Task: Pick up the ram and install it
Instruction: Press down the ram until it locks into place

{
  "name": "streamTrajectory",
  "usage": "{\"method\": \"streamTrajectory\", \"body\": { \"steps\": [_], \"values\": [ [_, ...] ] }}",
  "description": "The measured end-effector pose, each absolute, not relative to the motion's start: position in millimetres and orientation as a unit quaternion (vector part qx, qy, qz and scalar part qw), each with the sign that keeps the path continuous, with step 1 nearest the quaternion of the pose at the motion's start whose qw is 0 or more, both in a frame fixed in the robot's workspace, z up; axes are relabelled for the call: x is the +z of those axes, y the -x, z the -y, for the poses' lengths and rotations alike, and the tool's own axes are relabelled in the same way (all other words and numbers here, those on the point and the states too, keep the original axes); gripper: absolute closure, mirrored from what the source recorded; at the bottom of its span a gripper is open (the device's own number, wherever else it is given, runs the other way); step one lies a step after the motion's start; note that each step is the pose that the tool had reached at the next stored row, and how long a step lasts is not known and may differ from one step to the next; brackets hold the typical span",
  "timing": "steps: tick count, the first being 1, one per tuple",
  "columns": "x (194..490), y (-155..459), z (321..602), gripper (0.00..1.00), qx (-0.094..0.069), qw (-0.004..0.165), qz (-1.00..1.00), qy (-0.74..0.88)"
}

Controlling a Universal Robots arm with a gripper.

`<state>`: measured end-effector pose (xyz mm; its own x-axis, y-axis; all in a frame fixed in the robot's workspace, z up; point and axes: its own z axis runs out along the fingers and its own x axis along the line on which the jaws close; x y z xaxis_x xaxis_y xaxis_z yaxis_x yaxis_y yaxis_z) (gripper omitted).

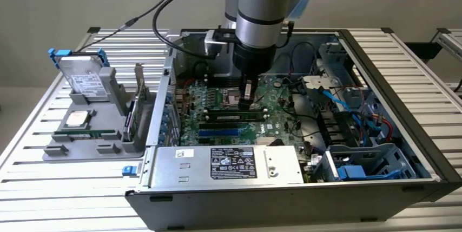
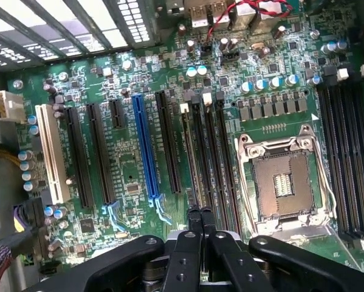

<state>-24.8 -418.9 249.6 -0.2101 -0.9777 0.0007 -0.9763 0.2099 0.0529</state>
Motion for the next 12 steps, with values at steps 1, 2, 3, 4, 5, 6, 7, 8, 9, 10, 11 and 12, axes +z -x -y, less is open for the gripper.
{"method": "streamTrajectory", "body": {
  "steps": [1, 2, 3, 4, 5, 6, 7, 8, 9, 10, 11, 12],
  "values": [
    [249.4, 24.8, 418.9, 0.90, -0.020, 0.017, 0.783, -0.622],
    [249.2, 24.8, 418.9, 0.90, -0.021, 0.017, 0.788, -0.615],
    [249.0, 24.8, 418.9, 0.90, -0.021, 0.016, 0.793, -0.609],
    [248.8, 24.8, 418.9, 0.90, -0.021, 0.016, 0.798, -0.602],
    [248.6, 24.8, 418.9, 0.90, -0.021, 0.016, 0.803, -0.595],
    [248.4, 24.8, 418.9, 0.90, -0.021, 0.016, 0.808, -0.589],
    [248.2, 24.8, 418.9, 0.90, -0.021, 0.016, 0.813, -0.582],
    [247.9, 24.8, 418.9, 0.90, -0.021, 0.016, 0.818, -0.574],
    [247.7, 24.8, 418.9, 0.90, -0.022, 0.015, 0.823, -0.567],
    [247.4, 24.8, 418.9, 0.90, -0.022, 0.015, 0.828, -0.559],
    [247.1, 24.8, 419.0, 0.90, -0.022, 0.015, 0.834, -0.552],
    [246.8, 24.8, 419.0, 0.90, -0.022, 0.015, 0.839, -0.544]
  ]
}}
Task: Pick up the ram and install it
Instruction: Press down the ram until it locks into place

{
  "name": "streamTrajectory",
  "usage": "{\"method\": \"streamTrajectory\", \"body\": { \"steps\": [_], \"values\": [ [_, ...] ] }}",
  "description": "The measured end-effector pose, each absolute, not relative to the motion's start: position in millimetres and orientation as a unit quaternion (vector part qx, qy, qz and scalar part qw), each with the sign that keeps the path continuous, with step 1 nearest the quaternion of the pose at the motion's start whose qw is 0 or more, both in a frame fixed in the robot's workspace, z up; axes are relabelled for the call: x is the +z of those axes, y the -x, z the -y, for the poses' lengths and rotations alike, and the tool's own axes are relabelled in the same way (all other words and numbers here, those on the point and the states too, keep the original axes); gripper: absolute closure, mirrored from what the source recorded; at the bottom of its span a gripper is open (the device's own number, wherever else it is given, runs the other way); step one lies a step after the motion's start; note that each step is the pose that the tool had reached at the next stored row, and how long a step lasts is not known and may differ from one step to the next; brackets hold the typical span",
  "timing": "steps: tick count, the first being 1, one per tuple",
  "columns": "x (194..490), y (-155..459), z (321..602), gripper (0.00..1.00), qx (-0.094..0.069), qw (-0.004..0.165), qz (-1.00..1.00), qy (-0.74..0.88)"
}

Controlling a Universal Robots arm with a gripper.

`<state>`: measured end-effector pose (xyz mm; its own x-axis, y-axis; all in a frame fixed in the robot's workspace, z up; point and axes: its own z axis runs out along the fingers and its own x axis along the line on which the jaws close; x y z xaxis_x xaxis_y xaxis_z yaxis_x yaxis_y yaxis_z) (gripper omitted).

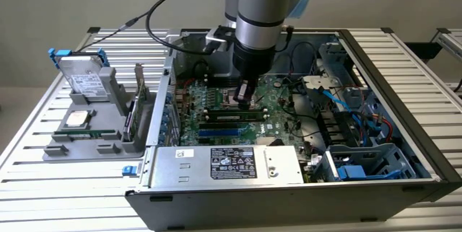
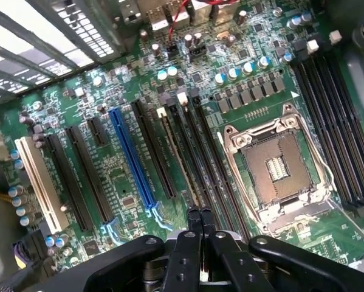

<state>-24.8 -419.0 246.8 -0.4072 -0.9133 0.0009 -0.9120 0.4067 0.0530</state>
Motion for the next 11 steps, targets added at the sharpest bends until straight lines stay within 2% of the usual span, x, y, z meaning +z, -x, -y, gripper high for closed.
{"method": "streamTrajectory", "body": {
  "steps": [11],
  "values": [
    [242.1, 24.8, 418.9, 0.90, -0.023, 0.012, 0.889, -0.458]
  ]
}}
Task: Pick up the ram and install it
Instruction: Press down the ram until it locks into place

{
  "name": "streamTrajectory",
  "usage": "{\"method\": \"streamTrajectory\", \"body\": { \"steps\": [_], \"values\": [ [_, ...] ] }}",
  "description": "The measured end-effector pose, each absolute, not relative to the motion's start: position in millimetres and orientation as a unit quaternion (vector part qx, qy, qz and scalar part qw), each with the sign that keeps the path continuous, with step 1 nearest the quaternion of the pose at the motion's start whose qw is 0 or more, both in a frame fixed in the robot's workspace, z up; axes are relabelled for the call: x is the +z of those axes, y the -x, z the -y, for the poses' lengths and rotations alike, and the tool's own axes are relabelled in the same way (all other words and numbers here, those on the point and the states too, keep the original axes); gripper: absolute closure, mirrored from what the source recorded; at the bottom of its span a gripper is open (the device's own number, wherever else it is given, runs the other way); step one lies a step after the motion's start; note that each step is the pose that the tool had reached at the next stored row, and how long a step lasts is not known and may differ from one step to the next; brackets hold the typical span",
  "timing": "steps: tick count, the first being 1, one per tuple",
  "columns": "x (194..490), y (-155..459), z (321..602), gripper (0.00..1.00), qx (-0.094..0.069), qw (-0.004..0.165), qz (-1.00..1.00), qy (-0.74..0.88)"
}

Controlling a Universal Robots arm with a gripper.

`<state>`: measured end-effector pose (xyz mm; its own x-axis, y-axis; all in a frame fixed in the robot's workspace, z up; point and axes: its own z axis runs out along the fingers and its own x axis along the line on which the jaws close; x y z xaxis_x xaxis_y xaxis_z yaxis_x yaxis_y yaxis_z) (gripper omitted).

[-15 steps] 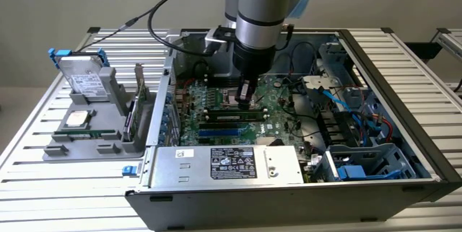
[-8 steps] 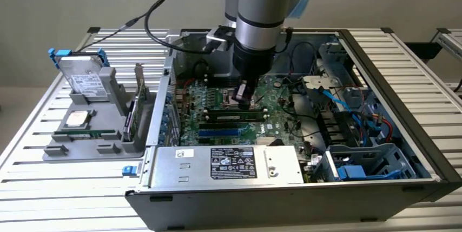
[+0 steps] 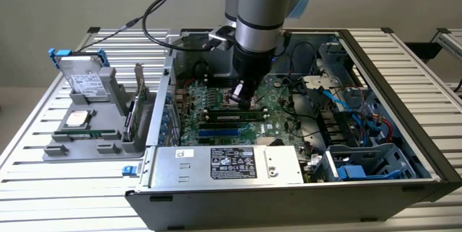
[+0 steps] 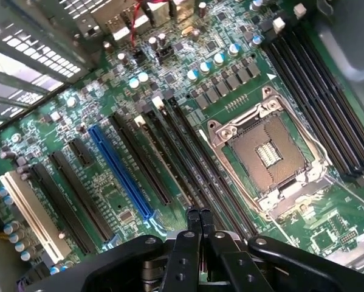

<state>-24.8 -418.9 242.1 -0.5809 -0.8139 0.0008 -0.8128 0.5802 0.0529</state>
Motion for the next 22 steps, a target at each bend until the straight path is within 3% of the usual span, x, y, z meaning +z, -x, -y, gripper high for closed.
{"method": "streamTrajectory", "body": {
  "steps": [9, 22],
  "values": [
    [238.6, 24.9, 418.9, 0.90, -0.024, 0.011, 0.922, -0.385],
    [238.4, 24.8, 418.9, 0.90, -0.034, 0.028, 0.947, -0.318]
  ]
}}
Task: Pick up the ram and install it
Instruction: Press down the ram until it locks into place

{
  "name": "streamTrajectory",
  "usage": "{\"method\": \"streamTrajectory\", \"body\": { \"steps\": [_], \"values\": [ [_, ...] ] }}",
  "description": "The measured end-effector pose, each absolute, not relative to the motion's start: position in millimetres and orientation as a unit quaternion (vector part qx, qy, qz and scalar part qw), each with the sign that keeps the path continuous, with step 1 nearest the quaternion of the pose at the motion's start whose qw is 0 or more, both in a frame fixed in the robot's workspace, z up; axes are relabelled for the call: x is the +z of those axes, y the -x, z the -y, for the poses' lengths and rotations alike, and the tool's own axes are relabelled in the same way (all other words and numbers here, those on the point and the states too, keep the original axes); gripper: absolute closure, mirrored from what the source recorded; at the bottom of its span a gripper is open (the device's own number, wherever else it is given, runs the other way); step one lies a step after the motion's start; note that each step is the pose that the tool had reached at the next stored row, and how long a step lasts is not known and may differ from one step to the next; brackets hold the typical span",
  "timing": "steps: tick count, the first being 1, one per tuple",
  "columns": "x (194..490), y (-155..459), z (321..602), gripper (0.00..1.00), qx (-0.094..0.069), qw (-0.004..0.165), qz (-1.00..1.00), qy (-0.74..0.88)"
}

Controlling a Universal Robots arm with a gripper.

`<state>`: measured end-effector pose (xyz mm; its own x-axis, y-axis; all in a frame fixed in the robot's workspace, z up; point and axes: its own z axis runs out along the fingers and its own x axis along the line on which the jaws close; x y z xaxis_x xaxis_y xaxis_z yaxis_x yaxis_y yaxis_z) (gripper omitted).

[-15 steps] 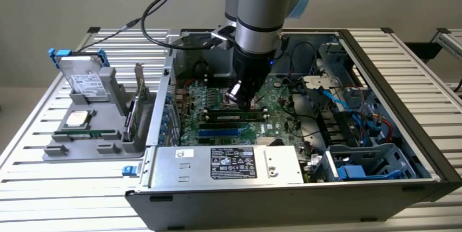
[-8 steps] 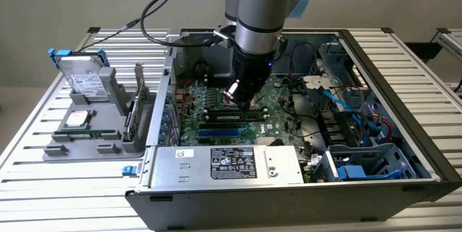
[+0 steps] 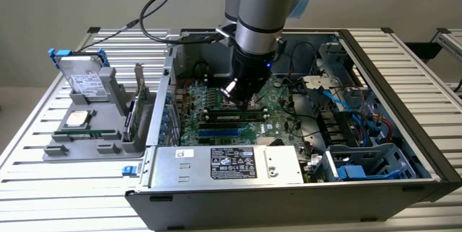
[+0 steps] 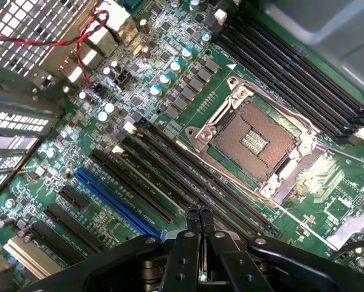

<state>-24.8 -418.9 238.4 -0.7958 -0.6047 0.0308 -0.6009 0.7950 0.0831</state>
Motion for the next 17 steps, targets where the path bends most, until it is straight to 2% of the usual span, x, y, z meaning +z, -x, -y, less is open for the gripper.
{"method": "streamTrajectory", "body": {
  "steps": [17],
  "values": [
    [238.4, 24.8, 418.9, 0.90, -0.039, 0.027, 0.978, -0.204]
  ]
}}
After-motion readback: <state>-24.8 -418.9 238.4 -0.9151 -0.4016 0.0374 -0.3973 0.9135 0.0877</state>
